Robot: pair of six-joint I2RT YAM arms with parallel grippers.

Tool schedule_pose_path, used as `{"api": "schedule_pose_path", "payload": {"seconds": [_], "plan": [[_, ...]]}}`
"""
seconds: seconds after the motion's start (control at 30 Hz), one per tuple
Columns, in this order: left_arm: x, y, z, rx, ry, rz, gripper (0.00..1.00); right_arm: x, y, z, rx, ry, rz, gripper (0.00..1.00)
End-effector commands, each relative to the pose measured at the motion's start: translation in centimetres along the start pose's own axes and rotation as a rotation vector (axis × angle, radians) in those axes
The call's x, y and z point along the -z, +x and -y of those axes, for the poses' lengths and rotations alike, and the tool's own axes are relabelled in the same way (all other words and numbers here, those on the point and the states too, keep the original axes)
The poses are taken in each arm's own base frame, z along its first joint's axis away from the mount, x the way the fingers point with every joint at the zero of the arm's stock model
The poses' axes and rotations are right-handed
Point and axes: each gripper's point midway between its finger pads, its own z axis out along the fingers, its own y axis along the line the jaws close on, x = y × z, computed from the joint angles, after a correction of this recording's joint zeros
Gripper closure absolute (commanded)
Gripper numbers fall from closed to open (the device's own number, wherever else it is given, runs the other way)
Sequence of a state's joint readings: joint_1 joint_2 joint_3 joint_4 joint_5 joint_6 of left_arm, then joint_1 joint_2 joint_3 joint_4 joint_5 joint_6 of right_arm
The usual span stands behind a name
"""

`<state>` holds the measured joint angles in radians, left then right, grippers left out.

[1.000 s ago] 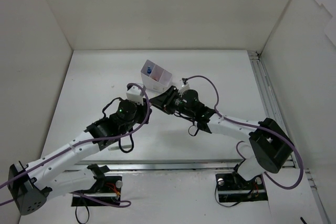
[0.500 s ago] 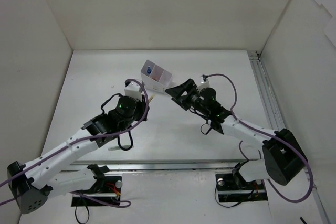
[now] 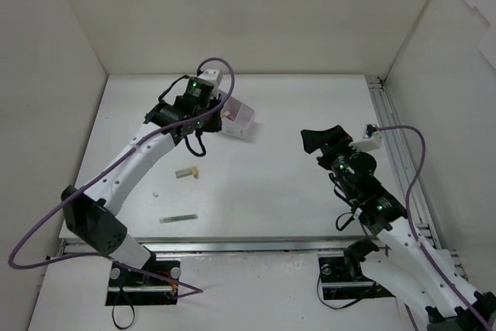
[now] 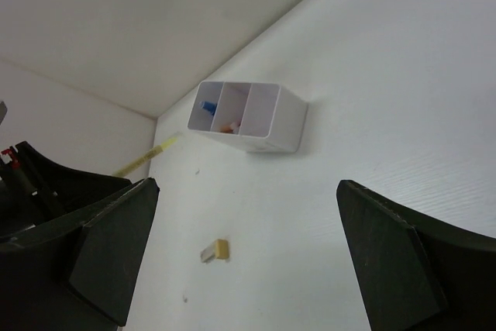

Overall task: Sort the stationery into containers
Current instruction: Place the pen in the storage box.

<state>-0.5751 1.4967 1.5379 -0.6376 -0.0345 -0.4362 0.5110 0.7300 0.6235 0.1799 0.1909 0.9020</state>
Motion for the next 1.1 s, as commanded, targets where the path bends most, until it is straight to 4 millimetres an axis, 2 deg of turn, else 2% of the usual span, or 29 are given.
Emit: {"api": "schedule_pose_path", "payload": {"seconds": [0.0,0.07,0.23,0.33,0.57,0.73,0.87,0.9,1.07], "plan": [[0.1,-1.1,0.5,-0.077,0.043,-0.067,1.0,1.1,-2.2,3.6,0.096,0.155,0.11,0.02],[-1.0,-1.9,1.0,-0.112,0.046,-0.101,1.0,1.3,-2.5,3.8,0.113,0.167,0.122,0.02],[-4.0,-2.6,0.1,-0.173,-0.026,-0.189,1.0,1.2,-2.3,3.7,0.151,0.179,0.095,0.02],[-4.6,-3.2,-1.1,-0.197,-0.104,-0.193,1.0,0.9,-2.0,3.9,0.167,0.187,0.081,0.02],[-6.0,-4.6,-1.2,-0.233,-0.127,-0.171,1.0,0.8,-1.8,4.5,0.193,0.207,0.068,0.02],[-7.7,-4.4,-1.2,-0.253,-0.132,-0.193,1.0,1.0,-1.8,5.1,0.202,0.227,0.075,0.02],[-8.6,-4.5,-2.1,-0.23,-0.15,-0.209,1.0,1.3,-1.9,5.4,0.201,0.231,0.09,0.02],[-8.8,-4.5,-2.2,-0.219,-0.141,-0.209,1.0,1.5,-1.5,6.3,0.215,0.258,0.07,0.02],[-9.7,-4.4,-2.7,-0.208,-0.151,-0.214,1.0,1.7,-1.6,6.9,0.223,0.279,0.08,0.02]]}}
